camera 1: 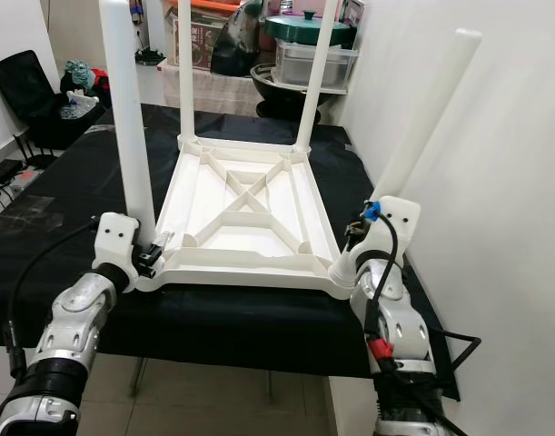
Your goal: Building children table
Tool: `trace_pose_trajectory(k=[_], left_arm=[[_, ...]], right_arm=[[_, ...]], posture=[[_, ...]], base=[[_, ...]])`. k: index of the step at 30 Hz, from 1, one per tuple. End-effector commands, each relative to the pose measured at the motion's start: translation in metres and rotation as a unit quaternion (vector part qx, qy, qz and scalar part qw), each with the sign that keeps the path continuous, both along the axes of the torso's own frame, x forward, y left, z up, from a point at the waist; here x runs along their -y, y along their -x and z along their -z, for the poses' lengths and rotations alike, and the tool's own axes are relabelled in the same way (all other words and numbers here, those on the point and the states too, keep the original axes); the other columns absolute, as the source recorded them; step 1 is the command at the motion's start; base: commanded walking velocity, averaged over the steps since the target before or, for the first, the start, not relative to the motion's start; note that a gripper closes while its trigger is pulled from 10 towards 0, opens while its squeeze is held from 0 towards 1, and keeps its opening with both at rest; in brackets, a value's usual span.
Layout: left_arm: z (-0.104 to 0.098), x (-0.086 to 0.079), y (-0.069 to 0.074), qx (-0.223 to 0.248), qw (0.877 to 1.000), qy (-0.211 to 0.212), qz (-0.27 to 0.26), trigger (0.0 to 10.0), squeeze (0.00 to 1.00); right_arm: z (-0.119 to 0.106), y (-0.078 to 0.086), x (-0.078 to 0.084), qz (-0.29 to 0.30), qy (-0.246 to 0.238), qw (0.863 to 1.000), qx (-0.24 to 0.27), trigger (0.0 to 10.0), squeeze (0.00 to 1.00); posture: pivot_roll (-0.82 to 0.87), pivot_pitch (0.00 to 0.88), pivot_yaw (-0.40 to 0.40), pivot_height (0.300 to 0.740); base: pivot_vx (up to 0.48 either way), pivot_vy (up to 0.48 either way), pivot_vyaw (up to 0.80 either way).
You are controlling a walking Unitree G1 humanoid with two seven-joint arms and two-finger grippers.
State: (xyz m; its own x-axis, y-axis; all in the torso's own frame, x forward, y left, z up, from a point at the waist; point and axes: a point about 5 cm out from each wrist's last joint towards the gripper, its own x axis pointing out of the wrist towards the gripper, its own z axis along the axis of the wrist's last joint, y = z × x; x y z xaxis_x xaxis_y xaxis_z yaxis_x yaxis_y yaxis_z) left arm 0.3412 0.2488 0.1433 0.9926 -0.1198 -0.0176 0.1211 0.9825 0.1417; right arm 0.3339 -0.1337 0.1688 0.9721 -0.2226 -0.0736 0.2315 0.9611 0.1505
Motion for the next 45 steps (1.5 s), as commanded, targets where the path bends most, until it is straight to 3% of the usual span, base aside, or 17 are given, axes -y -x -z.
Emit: trace_pose_trajectory(k=[1, 2, 3, 8, 11, 16, 17, 24, 25, 30, 32, 33, 34, 35, 41, 42, 45], left_arm=[[0.001, -0.013, 0.002, -0.008, 0.999, -0.017, -0.028, 10.0, 0.00], [0.002, -0.013, 0.002, -0.008, 0.999, -0.016, -0.030, 10.0, 0.00], [0.002, -0.014, 0.003, -0.008, 0.999, -0.016, -0.030, 10.0, 0.00], [0.003, -0.014, 0.004, -0.009, 0.999, -0.014, -0.032, 10.0, 0.00], [0.003, -0.013, 0.004, -0.007, 0.999, -0.013, -0.032, 10.0, 0.00], [0.003, -0.013, 0.003, -0.006, 0.999, -0.012, -0.033, 10.0, 0.00], [0.003, -0.013, 0.003, -0.006, 0.999, -0.012, -0.033, 10.0, 0.00], [0.001, -0.015, 0.003, -0.005, 0.999, -0.014, -0.034, 10.0, 0.00], [-0.002, -0.016, 0.004, -0.003, 0.999, -0.019, -0.027, 10.0, 0.00], [-0.003, -0.017, 0.004, -0.002, 0.999, -0.021, -0.025, 10.0, 0.00], [0.002, -0.019, 0.008, -0.010, 0.999, -0.023, -0.029, 10.0, 0.00], [0.002, -0.019, 0.008, -0.010, 0.999, -0.023, -0.029, 10.0, 0.00], [0.004, -0.018, 0.007, -0.012, 0.999, -0.020, -0.030, 10.0, 0.00], [0.005, -0.012, 0.007, -0.011, 0.999, -0.018, -0.027, 10.0, 0.00], [0.005, -0.008, 0.005, -0.010, 1.000, -0.014, -0.022, 10.0, 0.00], [0.004, -0.006, 0.003, -0.008, 1.000, -0.013, -0.023, 10.0, 0.00], [0.004, -0.006, 0.003, -0.008, 1.000, -0.013, -0.023, 10.0, 0.00]], right_arm=[[0.011, 0.002, 0.000, -0.004, -0.001, 1.000, -0.014, 10.0, 1.00], [0.000, -0.003, 0.010, -0.028, 0.027, 0.999, 0.018, 10.0, 0.90], [-0.009, -0.007, 0.019, -0.040, 0.050, 0.997, 0.039, 10.0, 0.01], [-0.027, -0.015, 0.035, -0.137, 0.070, 0.985, 0.074, 10.0, 0.00], [-0.035, -0.020, 0.046, -0.258, 0.095, 0.957, 0.089, 10.0, 0.00], [-0.032, -0.026, 0.050, -0.277, 0.121, 0.950, 0.079, 10.0, 0.00], [-0.029, -0.029, 0.051, -0.262, 0.114, 0.955, 0.076, 0.0, 0.00], [-0.018, -0.028, 0.041, -0.276, 0.099, 0.953, 0.074, 0.0, 0.00], [-0.013, -0.014, 0.031, -0.375, 0.104, 0.917, 0.090, 0.0, 0.00], [-0.010, -0.009, 0.029, -0.402, 0.105, 0.905, 0.093, 0.0, 0.00], [0.001, -0.023, 0.065, -0.127, 0.050, 0.990, 0.043, 0.0, 0.00], [0.001, -0.023, 0.065, -0.127, 0.050, 0.990, 0.043, 0.0, 0.00], [0.015, -0.019, 0.085, 0.053, 0.007, 0.999, 0.005, 0.0, 0.00], [0.035, -0.007, 0.092, 0.196, -0.037, 0.979, -0.035, 0.0, 0.00], [0.049, 0.002, 0.085, 0.252, -0.061, 0.964, -0.062, 0.0, 0.00], [0.047, 0.001, 0.056, 0.235, -0.071, 0.967, -0.065, 0.0, 0.00], [0.047, 0.001, 0.056, 0.235, -0.071, 0.967, -0.065, 0.0, 0.00]], posture=[[0.09, 0.000, -0.105, 0.740], [0.09, 0.000, -0.109, 0.740], [0.09, 0.000, -0.110, 0.740], [0.09, 0.000, -0.111, 0.740], [0.10, 0.000, -0.120, 0.740], [0.10, 0.000, -0.123, 0.740], [0.10, 0.000, -0.123, 0.740], [0.11, 0.000, -0.111, 0.740], [0.11, 0.000, -0.098, 0.740], [0.10, 0.000, -0.098, 0.740], [0.09, 0.000, -0.102, 0.740], [0.09, 0.000, -0.102, 0.740], [0.09, 0.000, -0.105, 0.740], [0.10, 0.000, -0.104, 0.740], [0.11, 0.000, -0.105, 0.740], [0.10, 0.000, -0.105, 0.740], [0.10, 0.000, -0.105, 0.740]], base=[[0.000, 0.000, 0.00], [0.000, 0.000, 0.00], [0.000, 0.000, 0.00], [0.000, 0.000, 0.00], [0.000, 0.000, 0.00], [0.000, 0.000, 0.00], [0.000, 0.000, 0.00], [0.000, 0.000, 0.00], [0.000, 0.000, 0.00], [0.000, 0.000, 0.00], [0.000, 0.000, 0.00], [0.000, 0.000, 0.00], [0.000, 0.000, 0.00], [0.000, 0.000, 0.00], [0.000, 0.000, 0.00], [0.000, 0.000, 0.00], [0.000, 0.000, 0.00]])
